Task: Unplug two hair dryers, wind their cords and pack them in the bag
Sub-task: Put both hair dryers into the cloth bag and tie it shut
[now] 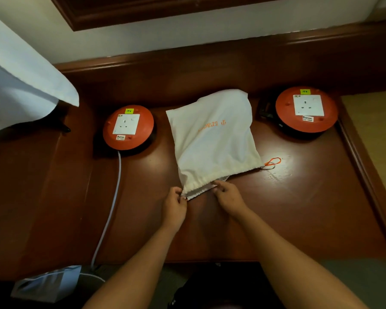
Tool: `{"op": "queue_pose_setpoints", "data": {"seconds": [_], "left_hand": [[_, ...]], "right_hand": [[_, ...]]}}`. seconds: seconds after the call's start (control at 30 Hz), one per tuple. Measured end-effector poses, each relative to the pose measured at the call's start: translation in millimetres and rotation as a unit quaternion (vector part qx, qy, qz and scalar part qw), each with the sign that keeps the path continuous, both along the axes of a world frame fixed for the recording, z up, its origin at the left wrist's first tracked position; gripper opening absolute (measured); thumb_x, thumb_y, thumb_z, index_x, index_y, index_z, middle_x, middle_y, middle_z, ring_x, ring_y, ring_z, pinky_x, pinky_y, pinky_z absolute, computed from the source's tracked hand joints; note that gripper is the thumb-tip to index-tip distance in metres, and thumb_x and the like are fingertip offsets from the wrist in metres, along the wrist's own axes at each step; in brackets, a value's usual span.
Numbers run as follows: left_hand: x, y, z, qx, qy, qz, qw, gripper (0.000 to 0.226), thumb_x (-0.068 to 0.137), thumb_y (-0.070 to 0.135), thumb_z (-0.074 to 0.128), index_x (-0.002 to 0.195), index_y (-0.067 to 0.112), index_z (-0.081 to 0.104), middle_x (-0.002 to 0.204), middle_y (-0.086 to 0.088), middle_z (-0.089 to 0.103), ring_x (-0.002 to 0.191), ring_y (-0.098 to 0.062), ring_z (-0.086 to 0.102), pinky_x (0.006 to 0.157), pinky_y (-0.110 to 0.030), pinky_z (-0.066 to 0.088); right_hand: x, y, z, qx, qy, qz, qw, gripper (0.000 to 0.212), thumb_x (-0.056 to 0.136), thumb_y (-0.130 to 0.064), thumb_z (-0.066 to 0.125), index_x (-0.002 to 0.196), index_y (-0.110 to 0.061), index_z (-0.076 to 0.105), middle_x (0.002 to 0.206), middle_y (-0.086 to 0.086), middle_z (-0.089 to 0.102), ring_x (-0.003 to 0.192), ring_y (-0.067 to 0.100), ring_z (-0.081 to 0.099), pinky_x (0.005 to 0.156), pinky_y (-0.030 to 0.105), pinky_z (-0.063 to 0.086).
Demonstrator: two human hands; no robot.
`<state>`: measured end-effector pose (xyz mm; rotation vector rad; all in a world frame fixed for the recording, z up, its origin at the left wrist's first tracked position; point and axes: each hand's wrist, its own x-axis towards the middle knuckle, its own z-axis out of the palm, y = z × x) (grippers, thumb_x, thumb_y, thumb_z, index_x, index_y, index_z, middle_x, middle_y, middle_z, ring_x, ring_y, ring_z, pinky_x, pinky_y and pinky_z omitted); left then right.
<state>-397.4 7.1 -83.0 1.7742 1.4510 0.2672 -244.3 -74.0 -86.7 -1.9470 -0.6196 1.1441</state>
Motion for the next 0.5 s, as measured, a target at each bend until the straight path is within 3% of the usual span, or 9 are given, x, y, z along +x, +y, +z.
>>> {"op": "queue_pose_setpoints", "data": {"seconds": [0.1,0.17,0.27,0.37,0.5], "left_hand": [[4,-1,2,-0.010,-0.004,0.000,1.000,0.024,0.086,0.009,0.063,0.108,0.010,0.054,0.081,0.001,0.055,0.071,-0.017,0.053,0.063,-0.026,0.038],[8,-1,-1,0.006,0.016,-0.018,1.000,0.033,0.083,0.018,0.069,0.111,0.009,0.055,0.098,-0.004,0.059,0.084,-0.020,0.058,0.070,-0.027,0.042],[16,2,-6,0.006,0.053,-0.020,0.998,0.034,0.082,0.022,0.071,0.105,0.004,0.055,0.106,-0.016,0.061,0.095,-0.034,0.059,0.072,-0.034,0.042],[25,8,-7,-0.015,0.065,0.003,0.998,0.021,0.083,0.010,0.064,0.099,0.002,0.054,0.102,-0.020,0.063,0.095,-0.039,0.060,0.068,-0.036,0.039],[27,12,-6,-0.009,0.049,0.020,0.999,0.010,0.085,0.001,0.056,0.094,-0.001,0.057,0.097,-0.020,0.065,0.091,-0.038,0.060,0.066,-0.031,0.036]], "right_hand": [[18,-20,1,0.001,-0.102,-0.057,0.993,0.026,0.091,-0.003,0.049,0.107,-0.009,0.068,0.090,0.000,0.061,0.077,0.010,0.056,0.078,0.029,0.046],[28,-21,3,0.015,-0.175,-0.051,0.983,0.023,0.089,-0.002,0.050,0.104,-0.007,0.067,0.095,0.008,0.061,0.088,0.023,0.059,0.082,0.036,0.048],[31,2,13,0.023,-0.291,0.052,0.955,0.031,0.090,-0.009,0.054,0.120,-0.005,0.060,0.115,0.016,0.056,0.107,0.033,0.053,0.091,0.039,0.044],[30,35,14,0.018,-0.439,0.232,0.868,0.056,0.084,-0.019,0.063,0.137,-0.016,0.045,0.137,0.017,0.044,0.125,0.037,0.042,0.099,0.045,0.037],[38,67,9,-0.004,-0.523,0.400,0.753,0.078,0.078,-0.027,0.070,0.145,-0.031,0.029,0.151,0.011,0.033,0.135,0.038,0.034,0.105,0.054,0.031]]}}
